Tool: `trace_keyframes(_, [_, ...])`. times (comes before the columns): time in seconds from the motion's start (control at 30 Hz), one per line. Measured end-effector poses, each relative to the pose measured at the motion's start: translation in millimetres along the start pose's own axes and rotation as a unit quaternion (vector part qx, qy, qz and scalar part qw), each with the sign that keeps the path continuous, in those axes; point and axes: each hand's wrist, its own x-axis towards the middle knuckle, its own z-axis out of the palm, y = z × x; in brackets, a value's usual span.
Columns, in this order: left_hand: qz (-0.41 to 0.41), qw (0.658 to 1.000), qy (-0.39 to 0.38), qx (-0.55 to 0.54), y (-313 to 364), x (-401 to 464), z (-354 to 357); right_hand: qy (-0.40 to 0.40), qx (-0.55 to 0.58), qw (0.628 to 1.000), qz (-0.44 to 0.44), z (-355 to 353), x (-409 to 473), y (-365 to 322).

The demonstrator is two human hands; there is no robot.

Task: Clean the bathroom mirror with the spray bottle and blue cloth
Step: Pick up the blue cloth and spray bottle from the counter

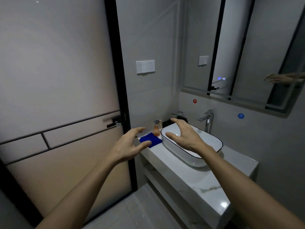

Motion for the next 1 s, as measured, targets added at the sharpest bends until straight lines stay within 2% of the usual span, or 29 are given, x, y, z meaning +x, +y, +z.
trace_keyframes(0.27, [-0.036,0.999,0.017,-0.037,-58,95,16,-0.024,0.013,0.999,-0.021,43,120,37])
trace_keyframes(0.5, [-0.058,0.996,0.018,-0.071,-129,168,40,-0.049,0.026,0.998,-0.006,97,207,64])
trace_keyframes(0.7, [-0.069,0.991,0.012,-0.113,-196,245,56,-0.048,0.053,0.997,0.023,140,274,86])
trace_keyframes(1.0, [-0.076,0.985,-0.041,-0.152,-260,335,98,-0.069,0.092,0.988,0.105,200,337,125])
